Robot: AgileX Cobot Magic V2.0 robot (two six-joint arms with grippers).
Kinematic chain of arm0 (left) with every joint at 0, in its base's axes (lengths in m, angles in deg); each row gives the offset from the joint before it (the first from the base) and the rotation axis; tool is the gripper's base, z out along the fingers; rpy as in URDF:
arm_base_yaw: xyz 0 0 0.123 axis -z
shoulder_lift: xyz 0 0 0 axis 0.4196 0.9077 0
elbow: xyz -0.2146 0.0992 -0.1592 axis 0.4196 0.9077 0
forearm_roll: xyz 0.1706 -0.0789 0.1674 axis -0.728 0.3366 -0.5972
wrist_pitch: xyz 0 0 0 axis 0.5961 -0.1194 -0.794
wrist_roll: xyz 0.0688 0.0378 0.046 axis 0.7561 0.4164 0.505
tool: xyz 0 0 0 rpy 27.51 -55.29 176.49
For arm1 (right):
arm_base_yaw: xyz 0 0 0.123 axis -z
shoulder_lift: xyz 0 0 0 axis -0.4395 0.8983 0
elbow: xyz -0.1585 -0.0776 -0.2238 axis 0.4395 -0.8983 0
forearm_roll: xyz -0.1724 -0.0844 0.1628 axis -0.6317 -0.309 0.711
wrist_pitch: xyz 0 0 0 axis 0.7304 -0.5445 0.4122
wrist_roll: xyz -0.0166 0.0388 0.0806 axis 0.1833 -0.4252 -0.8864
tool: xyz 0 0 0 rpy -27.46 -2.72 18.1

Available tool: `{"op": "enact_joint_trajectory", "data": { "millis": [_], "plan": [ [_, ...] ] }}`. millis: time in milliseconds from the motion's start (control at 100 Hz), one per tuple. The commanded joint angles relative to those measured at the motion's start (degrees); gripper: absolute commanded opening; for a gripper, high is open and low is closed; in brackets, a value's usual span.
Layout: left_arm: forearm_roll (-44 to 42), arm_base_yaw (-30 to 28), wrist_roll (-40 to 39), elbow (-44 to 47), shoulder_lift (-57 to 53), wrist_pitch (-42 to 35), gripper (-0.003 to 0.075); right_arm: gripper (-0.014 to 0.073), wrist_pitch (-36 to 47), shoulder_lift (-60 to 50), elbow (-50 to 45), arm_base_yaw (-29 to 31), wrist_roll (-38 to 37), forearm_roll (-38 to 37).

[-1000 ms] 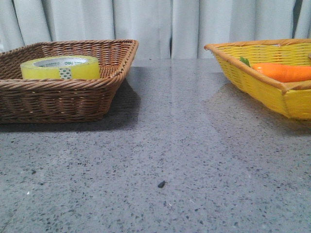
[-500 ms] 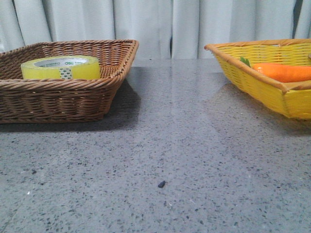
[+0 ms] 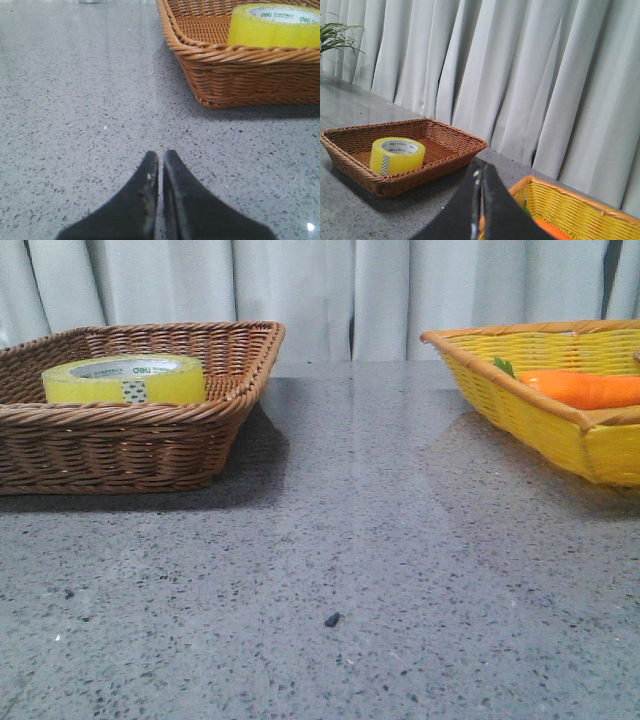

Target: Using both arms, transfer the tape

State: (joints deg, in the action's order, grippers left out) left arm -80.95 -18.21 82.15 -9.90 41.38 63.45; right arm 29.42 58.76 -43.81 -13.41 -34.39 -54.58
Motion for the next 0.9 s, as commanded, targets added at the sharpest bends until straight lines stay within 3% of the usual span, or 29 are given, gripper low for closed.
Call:
{"op": "enact_joint_trajectory", "data": {
  "millis": [0, 590, 730, 890],
  "plan": [
    [0.6, -0.3, -0.5, 0.6, -1.6, -3.0, -0.0021, -0.0074, 4.2, 0.8, 1.2, 0.1, 0.4, -1.0],
    [0.6, -0.3, -0.5, 0.6, -1.6, -3.0, -0.0021, -0.0074, 4.1, 0.7, 1.2, 0.6, 0.4, -1.0],
    [0.6, -0.3, -0.5, 0.6, -1.6, -3.0, -0.0021, -0.0074, 5.3, 0.6, 0.1, 3.9, 0.4, -1.0],
    [0.6, -0.3, -0.5, 0.6, -1.6, -3.0, -0.0021, -0.0074, 10.7, 0.0, -3.9, 11.8, 0.4, -1.0]
  ]
}}
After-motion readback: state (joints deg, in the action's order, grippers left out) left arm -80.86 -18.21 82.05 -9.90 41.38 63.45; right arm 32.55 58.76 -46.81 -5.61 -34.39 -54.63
